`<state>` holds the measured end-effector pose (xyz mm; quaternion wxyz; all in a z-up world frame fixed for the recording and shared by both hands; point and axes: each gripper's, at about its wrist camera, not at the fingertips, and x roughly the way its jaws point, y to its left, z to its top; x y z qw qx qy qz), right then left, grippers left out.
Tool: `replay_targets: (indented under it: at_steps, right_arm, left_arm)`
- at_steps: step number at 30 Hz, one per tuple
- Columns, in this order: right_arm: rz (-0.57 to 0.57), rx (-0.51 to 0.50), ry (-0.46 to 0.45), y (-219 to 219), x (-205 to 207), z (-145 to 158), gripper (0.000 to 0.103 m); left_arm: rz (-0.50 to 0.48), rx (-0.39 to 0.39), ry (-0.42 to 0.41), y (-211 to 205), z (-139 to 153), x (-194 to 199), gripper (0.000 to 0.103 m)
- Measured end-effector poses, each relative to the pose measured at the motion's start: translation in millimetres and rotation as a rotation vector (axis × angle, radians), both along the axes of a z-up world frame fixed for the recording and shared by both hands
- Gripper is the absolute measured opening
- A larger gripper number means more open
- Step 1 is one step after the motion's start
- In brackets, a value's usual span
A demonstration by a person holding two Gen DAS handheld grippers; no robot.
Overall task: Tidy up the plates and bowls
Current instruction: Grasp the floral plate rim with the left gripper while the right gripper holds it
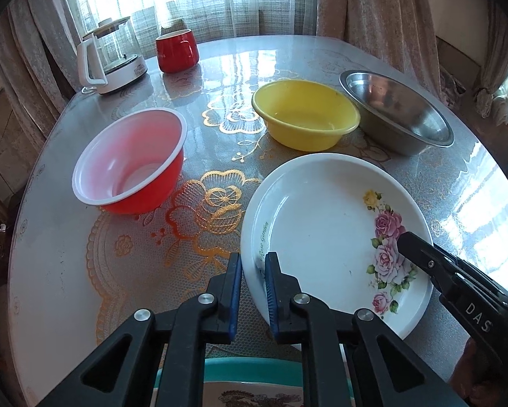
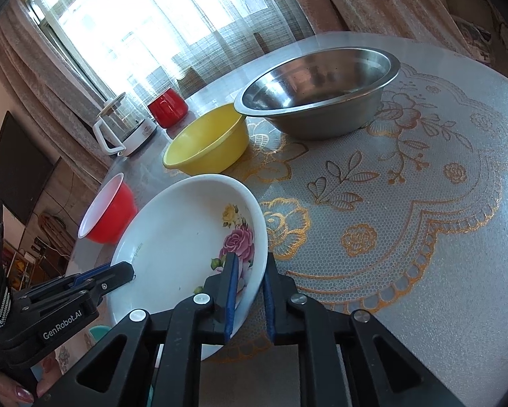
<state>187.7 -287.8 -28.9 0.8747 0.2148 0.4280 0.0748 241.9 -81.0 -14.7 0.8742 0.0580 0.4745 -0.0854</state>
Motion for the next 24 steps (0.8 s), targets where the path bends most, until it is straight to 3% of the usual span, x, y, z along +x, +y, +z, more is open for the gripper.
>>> replay_targets:
  at_steps: [13,24]
  right_arm:
    - [-0.058,0.074,-0.008,-15,-17,-2,0.012]
    - [-0.104,0.069,-0.018,-29,-42,4,0.012]
  left_arm:
    - [-0.035,0.009,-0.041,-8,6,-19,0.013]
    - [-0.078,-0.013,-0.061,-22,13,-35,0.013]
